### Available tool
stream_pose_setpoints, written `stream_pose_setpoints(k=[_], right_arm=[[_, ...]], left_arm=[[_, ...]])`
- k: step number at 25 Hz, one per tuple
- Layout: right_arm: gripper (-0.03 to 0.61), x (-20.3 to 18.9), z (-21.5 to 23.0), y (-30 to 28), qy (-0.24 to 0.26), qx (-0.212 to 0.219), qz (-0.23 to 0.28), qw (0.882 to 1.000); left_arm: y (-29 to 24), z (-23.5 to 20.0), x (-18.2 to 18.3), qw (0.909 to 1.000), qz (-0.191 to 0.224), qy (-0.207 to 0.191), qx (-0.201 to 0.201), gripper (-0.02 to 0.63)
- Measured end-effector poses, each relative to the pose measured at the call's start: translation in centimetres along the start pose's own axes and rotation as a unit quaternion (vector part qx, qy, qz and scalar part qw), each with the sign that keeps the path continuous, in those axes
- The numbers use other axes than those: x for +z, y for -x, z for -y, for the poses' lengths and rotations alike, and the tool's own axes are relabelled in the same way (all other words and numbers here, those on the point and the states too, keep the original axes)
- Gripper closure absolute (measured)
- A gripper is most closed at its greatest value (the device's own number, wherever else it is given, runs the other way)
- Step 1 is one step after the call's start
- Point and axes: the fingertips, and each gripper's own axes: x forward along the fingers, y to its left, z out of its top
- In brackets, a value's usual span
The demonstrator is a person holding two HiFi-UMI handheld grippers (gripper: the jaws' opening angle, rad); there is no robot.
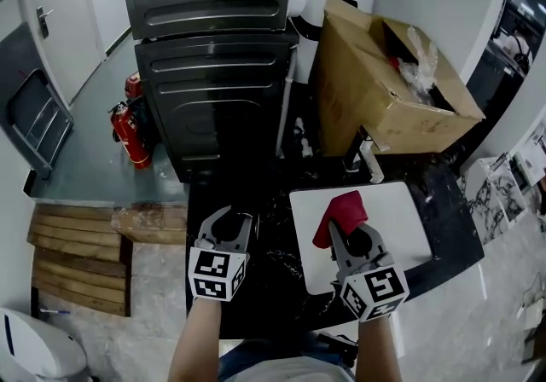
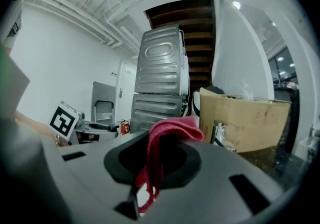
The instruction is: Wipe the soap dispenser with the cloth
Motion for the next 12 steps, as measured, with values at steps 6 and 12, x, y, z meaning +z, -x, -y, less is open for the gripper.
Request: stream_pose_setpoints(k=[6,12], right_arm=[[0.529,0.0,-1.4,0.1,-0.027,0.038,0.001,0.999],[0.529,0.8,-3.7,-0.4,-0.040,0.102,0.002,0.994]], left_arm=[[2.8,5.0,-0.8,0.9936,-0.001,-0.035,-0.107,0.512],[3.6,7.3,-1.1,0.9873,-0.002,-0.055,-0.149,0.512]])
